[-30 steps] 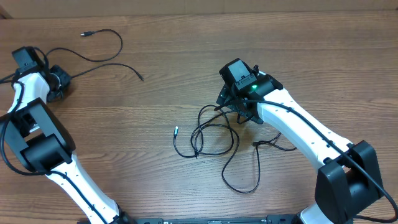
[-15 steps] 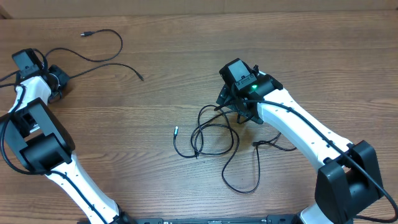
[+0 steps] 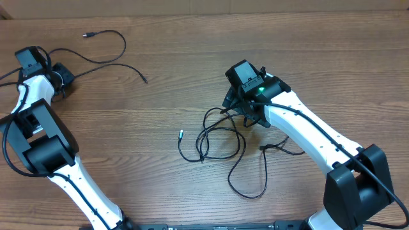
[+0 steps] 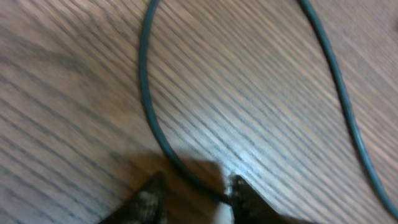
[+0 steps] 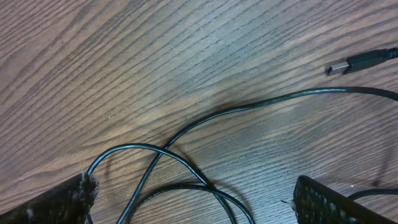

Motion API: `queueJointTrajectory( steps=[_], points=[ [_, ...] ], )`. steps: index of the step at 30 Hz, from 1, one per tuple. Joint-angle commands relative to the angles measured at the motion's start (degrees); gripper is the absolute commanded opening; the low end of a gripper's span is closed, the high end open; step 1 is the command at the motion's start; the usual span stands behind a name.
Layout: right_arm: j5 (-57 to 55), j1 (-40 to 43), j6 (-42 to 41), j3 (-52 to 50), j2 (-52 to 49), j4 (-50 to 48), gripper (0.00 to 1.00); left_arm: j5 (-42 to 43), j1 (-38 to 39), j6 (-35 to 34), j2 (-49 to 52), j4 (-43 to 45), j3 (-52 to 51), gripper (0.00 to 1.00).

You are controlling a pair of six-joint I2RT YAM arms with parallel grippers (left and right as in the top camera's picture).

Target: Untangle cables

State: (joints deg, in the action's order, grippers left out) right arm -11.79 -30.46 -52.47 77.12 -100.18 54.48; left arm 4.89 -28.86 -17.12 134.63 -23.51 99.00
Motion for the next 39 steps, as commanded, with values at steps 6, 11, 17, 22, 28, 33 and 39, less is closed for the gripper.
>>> queueJointTrajectory(
  steps=[6,11,17,22,28,33,39],
  points=[
    [-0.09,-0.04,0.07,0.02,1.18,-0.22,1.00,15.06,-0.85,-0.20,0.63,-27.47,8.55,1.00],
    [1.29,-0.04,-0.39,0.02,1.18,-1.11,1.00,30.05,-0.31,0.04,-6.29,-35.69,12.17,1.00],
    [3.32,0.13,-0.31,0.09,1.18,-2.75,1.00,33.68,5.68,5.40,-15.37,-50.12,12.15,1.00],
    [3.26,2.05,0.33,1.07,1.51,2.16,1.00,31.56,16.04,13.38,-20.17,-57.88,12.15,1.00],
    [-1.01,11.10,0.48,6.19,5.07,16.33,1.00,30.34,30.03,13.33,-22.23,-59.74,12.11,1.00],
    [-2.73,23.15,0.46,6.75,7.93,22.29,1.00,20.33,42.86,11.13,-22.12,-58.05,8.17,1.00],
    [3.21,31.32,0.46,6.51,7.74,23.47,1.00,9.90,53.94,3.48,-21.81,-50.62,0.81,1.00]
  ],
)
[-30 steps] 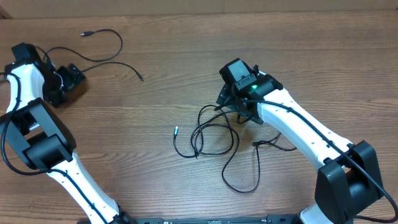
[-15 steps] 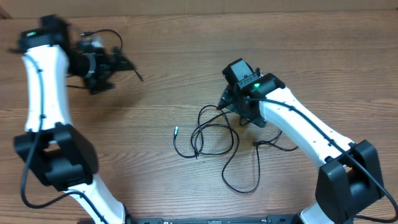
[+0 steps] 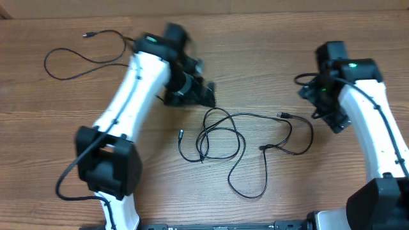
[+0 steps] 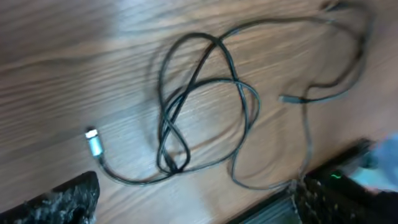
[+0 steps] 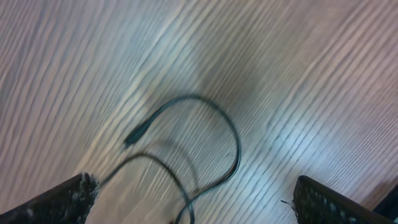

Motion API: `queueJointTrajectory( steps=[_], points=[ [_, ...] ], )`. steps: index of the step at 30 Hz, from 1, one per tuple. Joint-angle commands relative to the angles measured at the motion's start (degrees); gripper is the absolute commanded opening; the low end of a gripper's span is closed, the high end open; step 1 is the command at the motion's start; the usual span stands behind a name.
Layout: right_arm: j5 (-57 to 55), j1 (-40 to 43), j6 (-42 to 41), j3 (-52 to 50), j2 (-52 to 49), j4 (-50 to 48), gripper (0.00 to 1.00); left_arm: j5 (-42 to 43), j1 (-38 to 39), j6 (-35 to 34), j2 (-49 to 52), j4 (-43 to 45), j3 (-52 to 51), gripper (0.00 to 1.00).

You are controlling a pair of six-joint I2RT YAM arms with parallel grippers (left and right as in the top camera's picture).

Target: Untangle cables

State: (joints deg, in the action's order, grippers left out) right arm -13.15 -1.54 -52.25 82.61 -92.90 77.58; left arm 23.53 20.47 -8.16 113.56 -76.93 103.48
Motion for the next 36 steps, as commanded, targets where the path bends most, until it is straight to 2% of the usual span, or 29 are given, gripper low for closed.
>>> queueJointTrajectory(
  steps=[1,2,4,12,15,16,18,23,24,28,30,31,32,33,35,36],
  points=[
    [9.01,3.30,0.24,1.03,0.46,0.90,1.00,-10.01,5.97,-6.82,-0.72,4.92,-5.05,1.00],
    [15.32,4.07,0.24,1.03,0.46,1.22,1.00,-10.84,7.78,-8.24,-0.70,9.05,-7.52,1.00],
    [19.61,4.31,0.22,1.03,0.46,0.72,1.00,-10.86,9.03,-8.20,-0.68,13.31,-9.77,1.00],
    [19.65,4.28,0.24,1.03,0.46,-1.42,1.00,-15.13,9.57,-10.75,-0.63,27.41,-17.64,1.00],
    [19.65,4.28,0.24,1.03,0.46,-1.44,1.00,-14.97,9.57,-10.75,-0.63,29.55,-19.76,1.00],
    [19.65,4.28,0.22,1.03,0.46,-1.44,1.00,-14.97,9.57,-10.75,-0.63,30.40,-20.83,0.92],
    [19.65,4.28,0.24,1.03,0.46,-1.44,1.00,-14.99,9.57,-10.75,-0.61,30.84,-21.79,0.88],
    [19.65,4.28,0.24,1.03,0.46,-1.44,1.00,-15.02,9.57,-10.73,-0.61,33.86,-25.16,0.91],
    [19.65,4.28,0.24,1.03,0.46,-1.44,1.00,-15.02,9.57,-10.73,-0.55,34.80,-25.90,0.89],
    [19.65,4.28,0.24,1.03,0.46,-1.44,1.00,-14.99,9.57,-10.75,-0.42,35.71,-26.03,0.69],
    [19.65,4.28,0.24,1.03,0.46,-1.44,1.00,-14.95,9.57,-10.75,-0.42,36.26,-26.03,0.63],
    [19.65,4.28,0.24,1.03,0.46,-1.44,1.00,-14.95,9.57,-10.73,-0.42,36.35,-26.03,0.57],
    [19.65,4.28,0.24,1.03,0.46,-1.44,1.00,-14.95,9.57,-10.73,-0.44,36.30,-26.01,0.49],
    [19.65,4.28,0.24,1.03,0.46,-1.44,1.00,-14.95,9.49,-10.73,-0.44,36.26,-25.86,0.27],
    [19.65,4.28,0.24,1.03,0.46,-1.44,1.00,-13.35,9.20,-10.71,-0.59,34.05,-24.52,0.04],
    [19.65,4.28,0.24,1.03,0.46,-1.44,1.00,-12.35,9.07,-10.71,-0.66,32.46,-23.56,0.04]
  ],
)
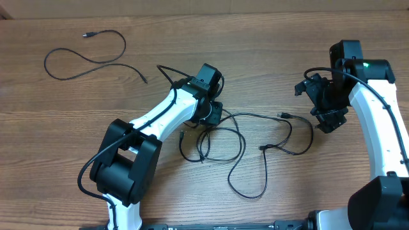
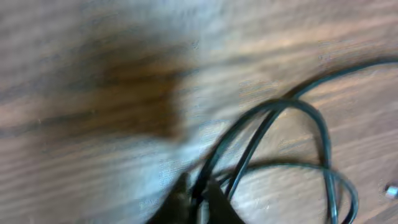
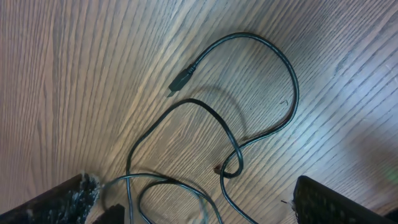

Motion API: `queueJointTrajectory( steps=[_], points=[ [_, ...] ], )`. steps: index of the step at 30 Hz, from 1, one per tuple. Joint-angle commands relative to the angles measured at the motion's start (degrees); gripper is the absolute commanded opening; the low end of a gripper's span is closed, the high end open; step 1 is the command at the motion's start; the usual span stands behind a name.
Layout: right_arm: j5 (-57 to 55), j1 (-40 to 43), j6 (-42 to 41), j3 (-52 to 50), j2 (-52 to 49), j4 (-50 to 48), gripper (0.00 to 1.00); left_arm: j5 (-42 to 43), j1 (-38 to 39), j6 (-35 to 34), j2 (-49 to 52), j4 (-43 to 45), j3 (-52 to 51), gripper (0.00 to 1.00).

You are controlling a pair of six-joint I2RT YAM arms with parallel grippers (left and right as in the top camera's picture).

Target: Untangle cables

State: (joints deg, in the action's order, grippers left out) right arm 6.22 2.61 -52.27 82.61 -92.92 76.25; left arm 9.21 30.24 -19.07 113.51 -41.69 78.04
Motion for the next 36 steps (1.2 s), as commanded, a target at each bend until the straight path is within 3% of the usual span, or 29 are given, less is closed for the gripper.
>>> queueJointTrajectory(
  steps=[1,8,16,19,25,28,32,36],
  points=[
    [0.28,0.13,0.26,1.03,0.48,-0.11,1.00,2.97,-0.83,0.20,-0.74,-3.69,2.67,0.04],
    [0.28,0.13,0.26,1.03,0.48,-0.11,1.00,11.69,-2.03,1.25,-2.89,-12.41,13.31,0.04],
    [0.28,0.13,0.26,1.03,0.48,-0.11,1.00,22.99,-5.16,-0.26,-14.27,-16.06,24.20,0.04],
    [0.28,0.13,0.26,1.03,0.48,-0.11,1.00,25.46,-7.89,-7.50,-20.63,-14.40,25.31,0.04],
    [0.28,0.13,0.26,1.03,0.48,-0.11,1.00,26.86,-15.45,-30.08,-32.20,-13.35,25.31,0.04],
    [0.28,0.13,0.26,1.03,0.48,-0.11,1.00,28.41,-18.05,-36.39,-37.07,-13.33,25.31,0.04],
    [0.28,0.13,0.26,1.03,0.48,-0.11,1.00,29.31,-18.75,-39.93,-40.17,-13.29,25.31,0.04],
    [0.28,0.13,0.24,1.03,0.48,-0.11,1.00,24.22,-18.75,-35.89,-41.27,-12.79,25.31,0.04]
  ],
)
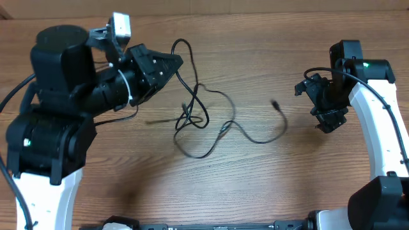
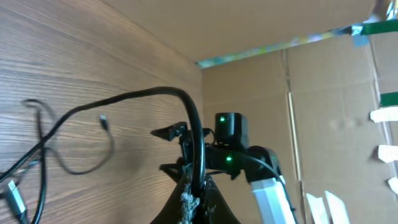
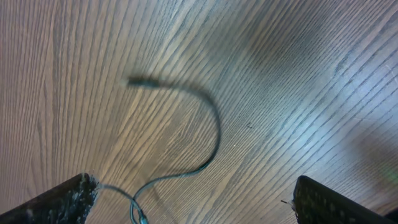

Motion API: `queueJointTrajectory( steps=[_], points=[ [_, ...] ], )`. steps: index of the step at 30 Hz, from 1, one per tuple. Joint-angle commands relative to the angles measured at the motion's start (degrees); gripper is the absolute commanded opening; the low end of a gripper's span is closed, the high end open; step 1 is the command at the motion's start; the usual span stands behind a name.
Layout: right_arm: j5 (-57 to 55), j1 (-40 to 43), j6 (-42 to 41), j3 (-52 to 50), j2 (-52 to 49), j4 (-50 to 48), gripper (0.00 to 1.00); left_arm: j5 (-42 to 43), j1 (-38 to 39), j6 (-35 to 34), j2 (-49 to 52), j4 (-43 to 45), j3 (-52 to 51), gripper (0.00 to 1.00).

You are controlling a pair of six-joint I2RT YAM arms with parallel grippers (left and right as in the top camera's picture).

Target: Untangle cables

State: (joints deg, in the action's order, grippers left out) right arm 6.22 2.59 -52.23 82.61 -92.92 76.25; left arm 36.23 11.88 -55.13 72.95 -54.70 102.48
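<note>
The tangled black cable hangs blurred over the wooden table, with one plug end trailing to the right. My left gripper is raised high and shut on a loop of it. In the left wrist view the fingers pinch the cable, which arcs up and then falls to the tangle. My right gripper stands open at the right, apart from the cable. Its wrist view shows the blurred cable end between open fingers.
A cardboard wall stands behind the table. The raised left arm covers the table's left part in the overhead view. The right arm runs along the right edge.
My left gripper, then low on the table at the tangle, is now high with the cable in it. The tangle has risen and shifted left. The right arm has not moved.
My left gripper was at the far left by a single cable while the right stood open over the tangle. Then the left was open above the tangle and the right at the table's right side. Then the left was shut on a loop, now held up.
</note>
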Motion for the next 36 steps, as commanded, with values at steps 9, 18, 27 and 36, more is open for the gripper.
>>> queueJointTrajectory(
  steps=[9,18,27,36],
  points=[
    [0.28,0.15,0.22,1.03,0.48,-0.11,1.00,-1.88,3.28,0.90,6.27,-16.11,0.85,0.04],
    [0.28,0.15,0.20,1.03,0.48,-0.11,1.00,25.09,3.67,9.44,12.13,-0.85,0.85,0.04],
    [0.28,0.15,0.22,1.03,0.48,-0.11,1.00,27.56,4.31,-9.60,13.84,-13.99,0.85,0.04],
    [0.28,0.15,0.22,1.03,0.48,-0.11,1.00,0.44,8.02,-3.02,14.16,-15.47,0.87,0.04]
  ],
)
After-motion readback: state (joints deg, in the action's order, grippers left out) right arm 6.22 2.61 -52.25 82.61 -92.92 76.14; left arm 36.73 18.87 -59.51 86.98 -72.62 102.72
